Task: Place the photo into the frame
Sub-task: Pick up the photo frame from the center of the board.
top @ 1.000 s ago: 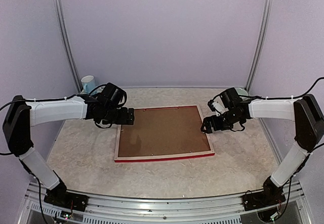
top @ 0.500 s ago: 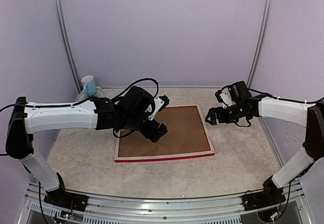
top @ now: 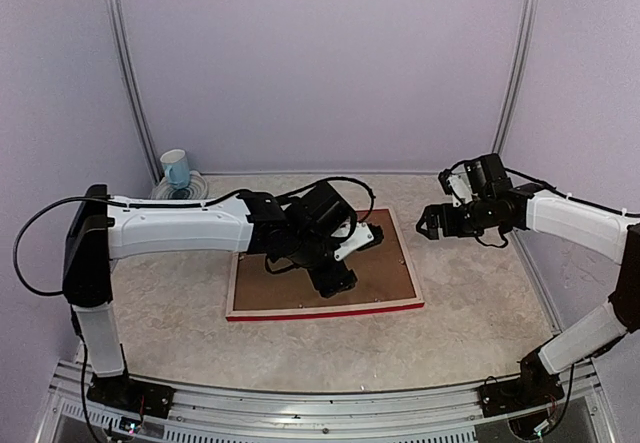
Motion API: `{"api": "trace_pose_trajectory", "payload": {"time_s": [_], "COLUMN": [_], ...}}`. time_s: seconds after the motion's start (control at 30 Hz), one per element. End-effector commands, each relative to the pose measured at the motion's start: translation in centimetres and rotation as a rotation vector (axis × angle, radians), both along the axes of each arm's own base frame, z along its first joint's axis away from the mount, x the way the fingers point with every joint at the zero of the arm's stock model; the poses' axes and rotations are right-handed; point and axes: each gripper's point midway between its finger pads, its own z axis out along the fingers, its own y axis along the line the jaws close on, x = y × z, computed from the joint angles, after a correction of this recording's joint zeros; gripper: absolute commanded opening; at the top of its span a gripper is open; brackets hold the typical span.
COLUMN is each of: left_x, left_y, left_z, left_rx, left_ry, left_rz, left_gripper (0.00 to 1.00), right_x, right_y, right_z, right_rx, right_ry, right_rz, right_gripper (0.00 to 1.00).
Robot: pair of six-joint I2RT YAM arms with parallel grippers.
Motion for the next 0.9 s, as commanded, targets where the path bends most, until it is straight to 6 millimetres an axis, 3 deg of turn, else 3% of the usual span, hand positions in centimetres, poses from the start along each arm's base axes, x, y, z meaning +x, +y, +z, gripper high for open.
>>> {"api": "trace_pose_trajectory", "payload": {"time_s": [0.0,0.1,0.3,0.53,0.7,0.77,0.87], "left_x": [-1.8,-1.9,-2.0,-2.6,-3.4,-3.8,-3.7], "left_y": [1.6,2.1,1.6,2.8,2.7,2.5,2.6], "left_z": [-6.7,-9.1,-9.5,-11.5,-11.8,-11.7,-12.0], "left_rx": [0.252,0.283,0.247,0.306,0.297,0.290,0.298], "left_ry": [0.069,0.088,0.109,0.130,0.150,0.158,0.156], "left_rz": [-0.031,-0.008,0.023,0.029,-0.023,-0.043,-0.045], "left_gripper": [0.74,0.72,0.70,0.58,0.52,0.48,0.32], "right_x": [-0.1,-0.1,0.1,0.2,0.2,0.2,0.2], "right_y": [-1.6,-2.2,-2.3,-2.3,-2.4,-2.5,-2.5], "right_z": [1.6,2.0,2.1,2.2,2.4,2.6,2.9], "right_rx": [-0.013,-0.014,-0.011,-0.009,-0.009,-0.008,-0.002], "right_ry": [-0.034,-0.043,-0.044,-0.046,-0.049,-0.055,-0.062], "right_rz": [-0.040,-0.052,-0.052,-0.048,-0.053,-0.055,-0.057], "right_gripper": [0.99,0.99,0.99,0.99,0.99,0.99,0.99]}}
